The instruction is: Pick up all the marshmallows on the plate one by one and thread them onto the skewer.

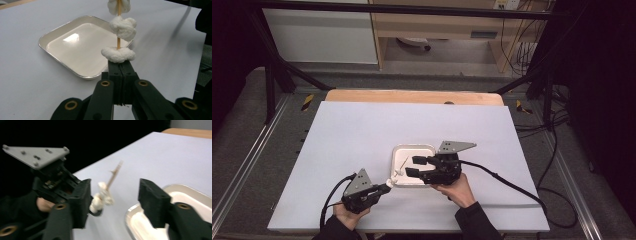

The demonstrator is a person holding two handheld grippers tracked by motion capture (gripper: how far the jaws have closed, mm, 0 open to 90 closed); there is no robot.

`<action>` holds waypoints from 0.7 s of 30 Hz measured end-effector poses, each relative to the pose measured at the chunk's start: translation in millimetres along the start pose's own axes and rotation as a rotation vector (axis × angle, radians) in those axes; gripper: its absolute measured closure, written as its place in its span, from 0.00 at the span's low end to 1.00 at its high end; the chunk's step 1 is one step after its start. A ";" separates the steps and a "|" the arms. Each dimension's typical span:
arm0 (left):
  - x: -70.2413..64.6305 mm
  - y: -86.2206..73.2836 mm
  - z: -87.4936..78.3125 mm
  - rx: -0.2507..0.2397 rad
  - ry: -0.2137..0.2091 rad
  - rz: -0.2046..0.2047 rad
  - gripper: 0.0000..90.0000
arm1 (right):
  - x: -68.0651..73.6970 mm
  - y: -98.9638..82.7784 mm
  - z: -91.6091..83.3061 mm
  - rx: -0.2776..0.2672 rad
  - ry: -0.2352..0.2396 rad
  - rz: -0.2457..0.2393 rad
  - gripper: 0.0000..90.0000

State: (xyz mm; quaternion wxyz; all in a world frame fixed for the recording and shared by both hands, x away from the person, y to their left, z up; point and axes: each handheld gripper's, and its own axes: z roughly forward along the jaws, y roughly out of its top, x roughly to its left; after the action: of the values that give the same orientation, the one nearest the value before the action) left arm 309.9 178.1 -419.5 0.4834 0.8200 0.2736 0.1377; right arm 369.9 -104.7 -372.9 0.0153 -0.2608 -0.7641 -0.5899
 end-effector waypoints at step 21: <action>10.7 10.0 -1.1 0.006 -0.015 -0.074 0.98 | -41.5 -55.4 -56.6 0.197 -0.344 -0.051 0.01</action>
State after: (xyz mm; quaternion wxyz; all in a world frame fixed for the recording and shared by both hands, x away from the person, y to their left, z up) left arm 321.3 181.2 -410.7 0.4877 0.8118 0.3008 0.1127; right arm 366.6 -181.2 -418.9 -0.1048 -0.3356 -0.8159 -0.4590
